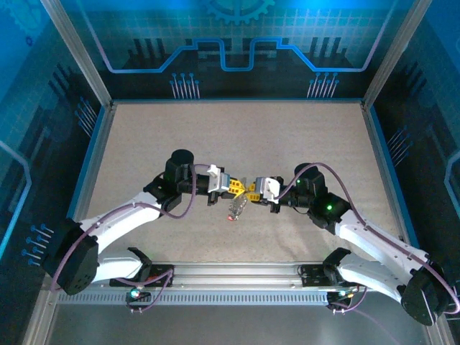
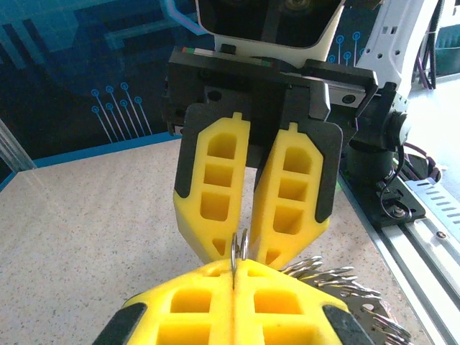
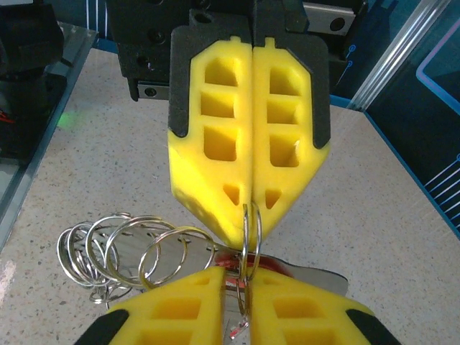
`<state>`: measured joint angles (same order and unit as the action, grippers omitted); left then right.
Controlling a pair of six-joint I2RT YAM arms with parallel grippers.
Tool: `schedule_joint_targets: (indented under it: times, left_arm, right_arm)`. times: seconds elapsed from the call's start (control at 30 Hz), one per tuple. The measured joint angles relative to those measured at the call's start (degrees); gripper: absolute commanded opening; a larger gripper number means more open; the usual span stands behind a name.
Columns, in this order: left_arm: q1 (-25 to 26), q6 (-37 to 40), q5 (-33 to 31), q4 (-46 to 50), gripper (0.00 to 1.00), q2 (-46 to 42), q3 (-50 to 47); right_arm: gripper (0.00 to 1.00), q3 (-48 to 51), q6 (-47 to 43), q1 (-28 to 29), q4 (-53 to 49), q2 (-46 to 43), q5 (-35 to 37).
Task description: Put the keys on the keyring
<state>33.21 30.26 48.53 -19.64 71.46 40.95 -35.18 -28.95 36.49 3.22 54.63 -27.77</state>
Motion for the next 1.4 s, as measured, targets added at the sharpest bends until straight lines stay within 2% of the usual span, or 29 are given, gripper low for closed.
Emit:
schedule_joint_targets:
  times: [0.2, 0.4, 0.7, 0.77, 0.9, 1.1, 1.4]
  left_arm:
    - [0.0, 0.0, 0.2, -0.2, 0.00, 0.0, 0.0]
    - [0.0, 0.1, 0.4, -0.2, 0.00, 0.0, 0.0]
    - [0.1, 0.3, 0.4, 0.1, 0.00, 0.0, 0.0]
    - [0.1, 1.0, 0.4, 0.5, 0.12, 0.0, 0.0]
    - [0.3, 3.8, -0.9, 5.6, 0.23, -0.4, 1.0]
    - [0.3, 8.1, -4.4, 16.0, 0.28, -1.3, 5.2]
    - [0.3, 9.1, -5.9, 21.6, 0.28, -1.3, 6.8]
  right_arm:
    - [0.13, 0.6, 0.5, -0.3, 1.1, -0.6, -0.2]
    - [0.17, 0.9, 0.7, -0.3, 1.7, -1.0, -0.7]
    - [0.01, 1.1, 1.5, -0.5, 2.3, -1.1, -1.1]
    - [0.00, 1.1, 1.5, -0.5, 2.2, -1.0, -1.2]
    - [0.00, 1.0, 1.4, -0.4, 0.3, -1.0, -0.5]
    - [0.00, -2.0, -0.5, 1.7, -6.5, 0.9, 4.4]
    - [0.00, -4.6, -1.8, 3.5, -10.2, 2.8, 8.3]
